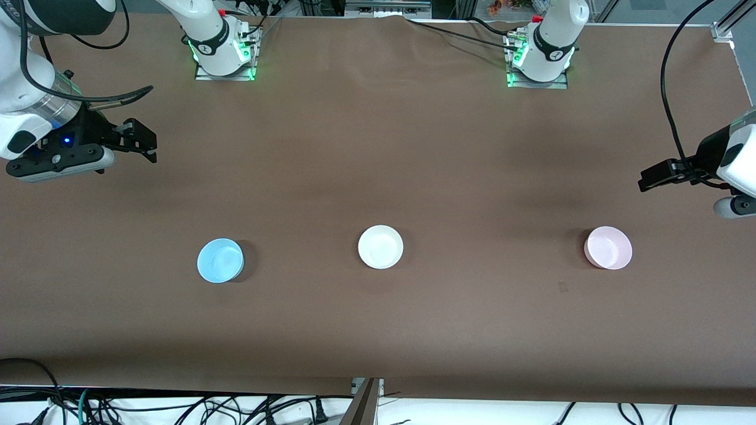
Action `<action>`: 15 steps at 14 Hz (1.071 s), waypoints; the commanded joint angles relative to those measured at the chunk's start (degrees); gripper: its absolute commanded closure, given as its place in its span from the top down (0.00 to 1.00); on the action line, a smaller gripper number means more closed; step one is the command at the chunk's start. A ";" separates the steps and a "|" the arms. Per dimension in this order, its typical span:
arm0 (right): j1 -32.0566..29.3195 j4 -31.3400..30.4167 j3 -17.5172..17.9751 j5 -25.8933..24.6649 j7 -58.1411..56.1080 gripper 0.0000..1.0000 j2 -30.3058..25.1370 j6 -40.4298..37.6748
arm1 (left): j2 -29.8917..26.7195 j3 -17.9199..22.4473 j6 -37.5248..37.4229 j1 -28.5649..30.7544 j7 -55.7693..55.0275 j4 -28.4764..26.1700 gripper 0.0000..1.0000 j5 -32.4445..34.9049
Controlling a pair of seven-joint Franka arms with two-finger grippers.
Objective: Stack pink and blue bowls on white bowl
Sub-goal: 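Reach the left gripper to the pink bowl while the right gripper starts moving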
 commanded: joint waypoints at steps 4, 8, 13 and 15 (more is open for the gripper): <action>-0.01 0.26 0.01 0.12 0.61 1.00 -0.23 -0.67 | -0.35 0.02 -0.55 0.12 1.08 0.01 1.00 0.92; -0.01 0.26 0.10 0.21 0.61 1.00 -0.06 -0.31 | 2.18 0.63 1.38 2.76 1.43 -1.04 1.00 1.09; -0.01 0.35 0.10 0.47 0.70 1.00 -0.06 0.30 | 7.38 4.93 8.92 3.90 12.13 -4.37 1.00 0.83; -0.10 0.26 0.01 0.56 0.88 1.00 -0.06 0.30 | 9.40 5.46 14.19 5.39 15.48 -7.09 1.00 0.74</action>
